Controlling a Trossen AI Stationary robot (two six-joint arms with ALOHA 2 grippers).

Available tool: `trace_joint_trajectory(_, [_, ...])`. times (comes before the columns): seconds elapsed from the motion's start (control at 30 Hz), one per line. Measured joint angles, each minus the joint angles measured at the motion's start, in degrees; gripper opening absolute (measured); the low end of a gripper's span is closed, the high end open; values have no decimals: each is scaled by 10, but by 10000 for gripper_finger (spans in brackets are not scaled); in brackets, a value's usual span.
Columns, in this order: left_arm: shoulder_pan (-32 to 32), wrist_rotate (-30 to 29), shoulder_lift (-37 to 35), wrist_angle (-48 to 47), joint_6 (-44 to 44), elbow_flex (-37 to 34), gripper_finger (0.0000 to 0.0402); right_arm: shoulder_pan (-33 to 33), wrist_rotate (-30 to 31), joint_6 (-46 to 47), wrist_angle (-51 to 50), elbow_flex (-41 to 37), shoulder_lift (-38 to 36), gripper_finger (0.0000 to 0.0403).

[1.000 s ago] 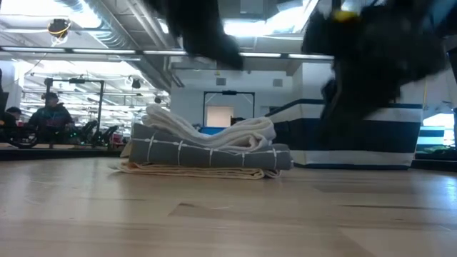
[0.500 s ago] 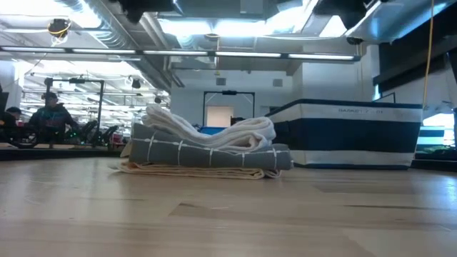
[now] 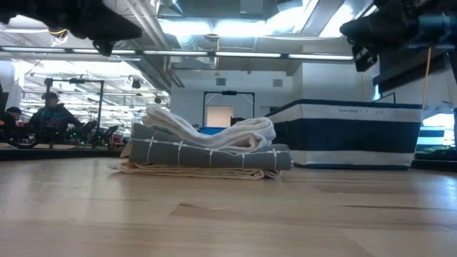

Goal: Fold towel
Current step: Return to Home Position

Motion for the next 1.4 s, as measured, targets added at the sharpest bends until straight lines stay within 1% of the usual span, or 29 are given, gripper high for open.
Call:
trace_joint_trajectory(0.2, [0, 0, -66, 5, -2, -43, 2, -2, -15, 0, -4, -49, -95, 5])
trace_joint_trajectory(0.33, [0, 14, -102, 53, -2, -95, 4, -2, -14, 0, -3, -74, -142, 11])
trace_joint_trajectory(0.43, [0, 17, -127, 78, -2, -126, 5, -2, -14, 0, -3, -94, -171, 5])
trace_joint_trajectory(0.6, [0, 11, -174, 84, 10, -154, 5, -2, -15, 20, -1, -124, -201, 7])
trace_joint_trajectory(0.67, [1, 9, -198, 88, 21, -159, 5, -2, -24, 26, -4, -127, -211, 8])
trace_joint_trajectory(0.83, [24, 8, -265, 79, 37, -185, 5, -2, -28, 5, -18, -127, -229, 3])
trace_joint_trajectory(0.97, [46, 10, -319, 62, 32, -211, 4, -2, -24, 4, -20, -127, -236, 5])
trace_joint_trajectory(1.1, [53, 24, -372, 5, 18, -211, 3, -2, -26, 15, -21, -127, -237, 6])
trace_joint_trajectory(1.27, [52, 39, -369, 4, 28, -211, 2, -3, -40, 29, -44, -128, -247, 6])
trace_joint_trajectory(1.4, [52, 12, -369, 6, 56, -211, 6, -14, -30, 26, -70, -128, -285, 6])
